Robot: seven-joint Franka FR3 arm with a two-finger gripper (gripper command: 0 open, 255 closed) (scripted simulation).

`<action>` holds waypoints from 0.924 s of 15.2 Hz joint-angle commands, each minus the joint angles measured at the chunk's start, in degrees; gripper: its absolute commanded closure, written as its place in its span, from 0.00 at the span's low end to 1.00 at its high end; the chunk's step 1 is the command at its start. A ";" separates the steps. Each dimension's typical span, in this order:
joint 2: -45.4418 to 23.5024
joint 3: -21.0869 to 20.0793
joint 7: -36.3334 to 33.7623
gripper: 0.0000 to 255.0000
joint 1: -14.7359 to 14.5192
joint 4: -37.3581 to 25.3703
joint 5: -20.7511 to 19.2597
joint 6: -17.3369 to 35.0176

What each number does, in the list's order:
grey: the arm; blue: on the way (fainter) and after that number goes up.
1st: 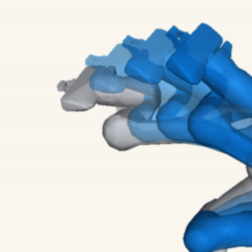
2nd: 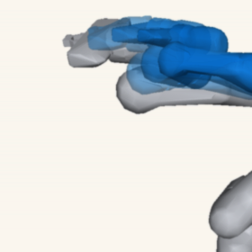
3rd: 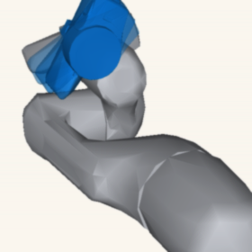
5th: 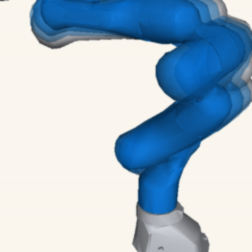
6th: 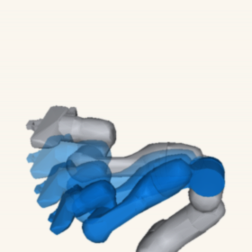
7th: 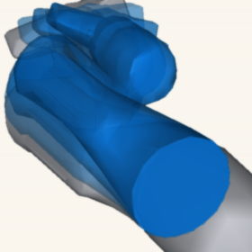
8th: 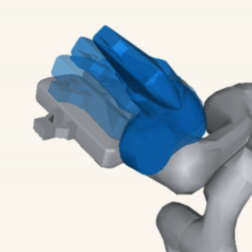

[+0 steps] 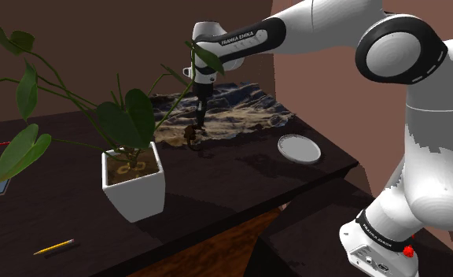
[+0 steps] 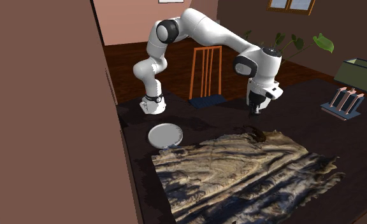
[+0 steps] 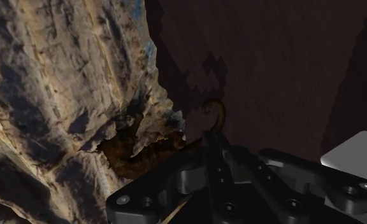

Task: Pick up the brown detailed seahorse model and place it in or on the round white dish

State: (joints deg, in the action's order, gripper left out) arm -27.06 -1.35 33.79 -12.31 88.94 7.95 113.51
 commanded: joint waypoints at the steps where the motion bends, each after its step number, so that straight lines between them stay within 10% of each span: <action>1: 0.00 0.00 0.00 1.00 0.00 0.00 0.00 0.00; 3: 0.00 0.00 0.00 1.00 0.00 0.00 0.00 0.00; 4: 0.00 0.00 0.00 0.00 0.00 0.00 0.00 0.00; 9: -1.66 8.12 -47.34 0.00 -9.53 7.43 3.07 18.23; 14: -4.24 7.94 -46.97 0.00 -9.63 7.37 3.70 20.72</action>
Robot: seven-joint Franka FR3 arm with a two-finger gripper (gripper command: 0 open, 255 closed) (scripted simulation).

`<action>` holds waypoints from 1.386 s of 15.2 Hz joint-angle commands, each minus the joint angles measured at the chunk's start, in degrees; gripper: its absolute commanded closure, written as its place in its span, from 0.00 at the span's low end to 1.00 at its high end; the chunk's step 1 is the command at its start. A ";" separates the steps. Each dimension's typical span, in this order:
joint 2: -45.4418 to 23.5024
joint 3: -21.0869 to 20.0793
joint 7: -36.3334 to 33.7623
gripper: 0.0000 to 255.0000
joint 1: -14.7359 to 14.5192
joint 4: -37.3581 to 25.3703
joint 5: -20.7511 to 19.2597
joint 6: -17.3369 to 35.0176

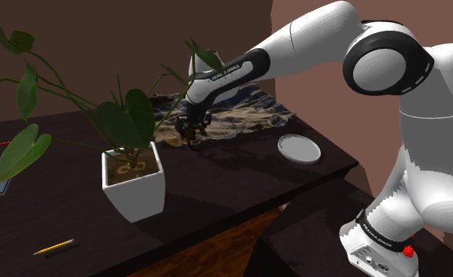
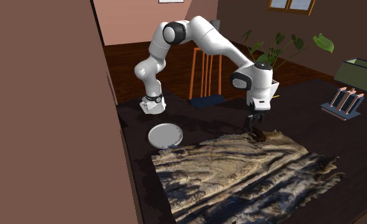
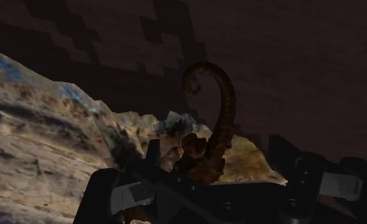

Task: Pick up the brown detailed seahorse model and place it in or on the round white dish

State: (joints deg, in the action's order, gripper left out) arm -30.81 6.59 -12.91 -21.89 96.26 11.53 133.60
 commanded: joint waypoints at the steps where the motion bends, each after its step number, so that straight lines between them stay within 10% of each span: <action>1: -1.02 -0.07 -0.21 0.00 -0.03 0.00 0.22 1.11; 10: -1.88 -0.19 -0.11 0.00 -0.01 -0.11 0.38 1.85; 11: -1.88 -0.19 -0.11 1.00 -0.01 -0.11 0.38 1.85; 21: -1.44 -0.12 -0.23 1.00 -0.05 -0.22 0.27 1.31</action>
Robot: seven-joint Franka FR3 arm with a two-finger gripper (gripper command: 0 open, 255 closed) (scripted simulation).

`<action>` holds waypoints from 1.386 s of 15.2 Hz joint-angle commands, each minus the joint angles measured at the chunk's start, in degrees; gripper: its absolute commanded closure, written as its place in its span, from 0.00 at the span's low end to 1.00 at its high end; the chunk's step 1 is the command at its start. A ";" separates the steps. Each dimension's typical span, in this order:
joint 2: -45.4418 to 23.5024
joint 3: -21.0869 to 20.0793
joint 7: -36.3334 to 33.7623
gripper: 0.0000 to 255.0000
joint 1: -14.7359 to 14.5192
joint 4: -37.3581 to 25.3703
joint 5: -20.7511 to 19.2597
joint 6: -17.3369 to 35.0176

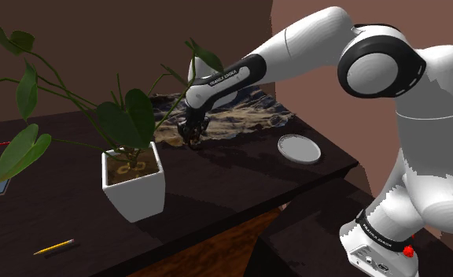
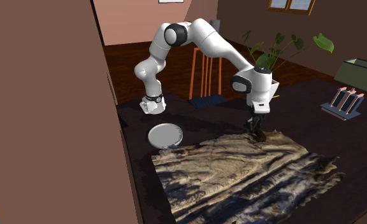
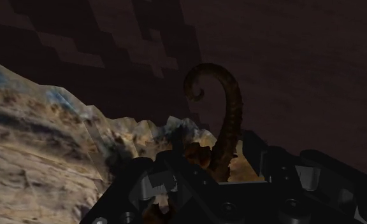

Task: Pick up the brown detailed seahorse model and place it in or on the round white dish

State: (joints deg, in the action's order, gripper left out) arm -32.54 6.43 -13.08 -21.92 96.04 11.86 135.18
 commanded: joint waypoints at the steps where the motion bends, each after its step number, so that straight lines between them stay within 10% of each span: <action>1: 0.73 0.11 -0.17 1.00 -0.07 -0.12 -0.17 -0.83; 11: 4.48 0.71 -1.25 1.00 -0.36 -2.10 -1.21 -6.50; 21: 22.52 3.11 6.49 1.00 2.96 24.16 -1.12 1.12</action>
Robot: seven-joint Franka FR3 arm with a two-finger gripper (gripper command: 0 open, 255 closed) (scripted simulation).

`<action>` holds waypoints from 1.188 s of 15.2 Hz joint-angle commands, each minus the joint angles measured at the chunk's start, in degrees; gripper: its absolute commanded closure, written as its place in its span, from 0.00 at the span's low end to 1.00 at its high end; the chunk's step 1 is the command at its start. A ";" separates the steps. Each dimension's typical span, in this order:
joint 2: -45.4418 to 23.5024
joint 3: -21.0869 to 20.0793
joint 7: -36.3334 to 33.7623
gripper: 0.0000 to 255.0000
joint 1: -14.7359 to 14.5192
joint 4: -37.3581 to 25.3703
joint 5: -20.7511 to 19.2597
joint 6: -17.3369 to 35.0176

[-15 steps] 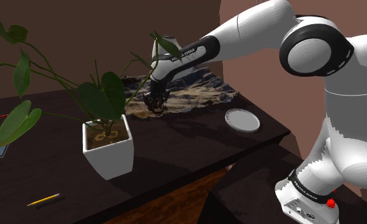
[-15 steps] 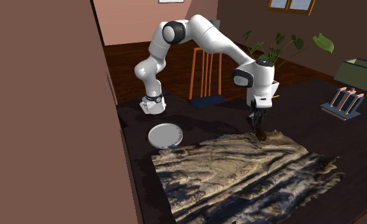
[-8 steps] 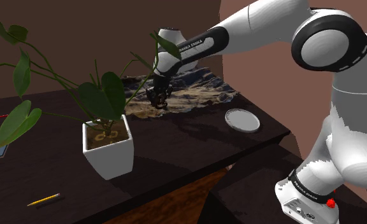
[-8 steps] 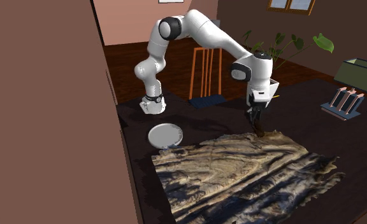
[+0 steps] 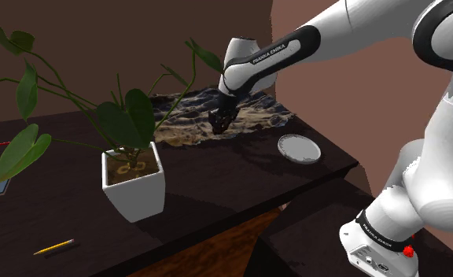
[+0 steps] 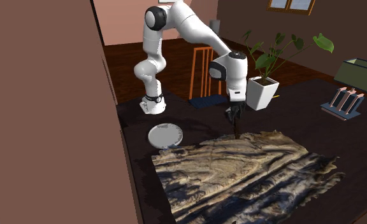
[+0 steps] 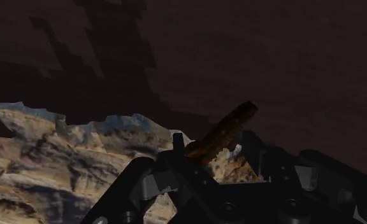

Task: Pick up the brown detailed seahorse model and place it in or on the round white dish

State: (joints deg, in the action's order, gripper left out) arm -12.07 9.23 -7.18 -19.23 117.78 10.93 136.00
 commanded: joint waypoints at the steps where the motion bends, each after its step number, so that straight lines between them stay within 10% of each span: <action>1: 3.69 0.65 1.39 1.00 0.67 4.58 -0.28 0.77; 8: 11.38 2.67 5.39 1.00 2.78 14.81 -1.09 3.03; 9: 11.38 2.67 5.39 0.00 2.78 14.81 -1.09 3.03; 12: 9.16 0.97 8.31 0.00 1.10 20.32 -1.53 16.90; 18: 4.61 0.08 10.60 0.00 1.04 20.20 1.08 21.93</action>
State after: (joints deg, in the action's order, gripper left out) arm -6.67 9.47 2.98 -18.22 138.05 11.47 157.14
